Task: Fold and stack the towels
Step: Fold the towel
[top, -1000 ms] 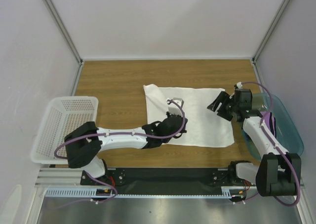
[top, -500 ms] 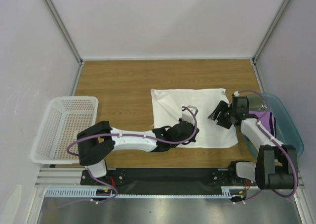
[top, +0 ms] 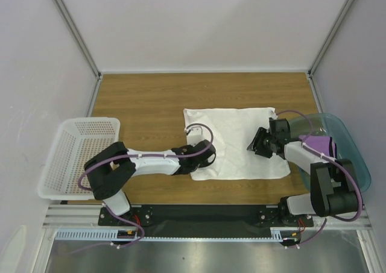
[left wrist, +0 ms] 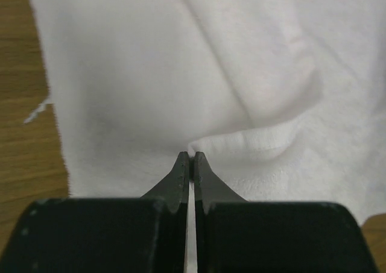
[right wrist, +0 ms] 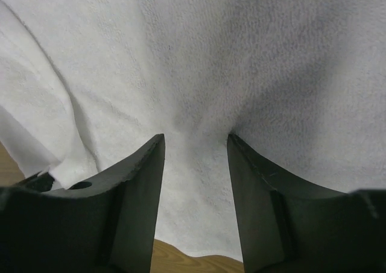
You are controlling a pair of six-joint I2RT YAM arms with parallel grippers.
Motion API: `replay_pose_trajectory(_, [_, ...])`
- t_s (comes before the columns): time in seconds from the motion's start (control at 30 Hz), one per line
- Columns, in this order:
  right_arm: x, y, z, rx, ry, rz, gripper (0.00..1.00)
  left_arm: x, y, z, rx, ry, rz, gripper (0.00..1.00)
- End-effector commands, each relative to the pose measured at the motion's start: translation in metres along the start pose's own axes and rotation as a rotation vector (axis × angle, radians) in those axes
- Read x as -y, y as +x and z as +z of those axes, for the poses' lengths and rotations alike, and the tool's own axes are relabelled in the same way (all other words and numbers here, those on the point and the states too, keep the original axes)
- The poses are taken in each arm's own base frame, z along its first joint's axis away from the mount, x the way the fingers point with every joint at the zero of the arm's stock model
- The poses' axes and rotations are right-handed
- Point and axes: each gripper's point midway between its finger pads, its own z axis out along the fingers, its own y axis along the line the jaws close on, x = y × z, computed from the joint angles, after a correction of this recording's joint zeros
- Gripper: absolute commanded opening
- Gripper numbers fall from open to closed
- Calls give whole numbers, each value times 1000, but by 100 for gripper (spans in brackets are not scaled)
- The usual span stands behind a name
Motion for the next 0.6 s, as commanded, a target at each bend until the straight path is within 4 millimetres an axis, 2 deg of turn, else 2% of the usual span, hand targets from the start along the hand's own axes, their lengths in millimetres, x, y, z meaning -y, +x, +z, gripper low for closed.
replay_pose_trajectory(0.0, [-3,5,12,-13,24,-20,50,-30,12,7,-70,-87,-119,0])
replay_pose_trajectory(0.13, [-15,18,18,-45,16,-30,48,-63,13,14,-105,-176,-183,0])
replay_pose_trajectory(0.23, [-29,30,21,-71,-11,-24,48,-86,3,19,-109,-227,-208,0])
replay_pose_trajectory(0.33, [-47,42,22,-90,-43,-4,47,-105,-19,25,-91,-249,-209,0])
replay_pose_trajectory(0.37, [-52,47,21,-97,-54,4,48,-117,-31,29,-80,-266,-223,0])
replay_pose_trajectory(0.47, [-76,61,19,-109,-108,36,47,-133,-65,38,-68,-253,-233,0])
replay_pose_trajectory(0.53, [-93,66,19,-107,-144,63,47,-135,-88,47,-50,-213,-195,0])
replay_pose_trajectory(0.57, [-104,76,18,-119,-166,43,47,-139,-96,51,-66,-194,-199,0])
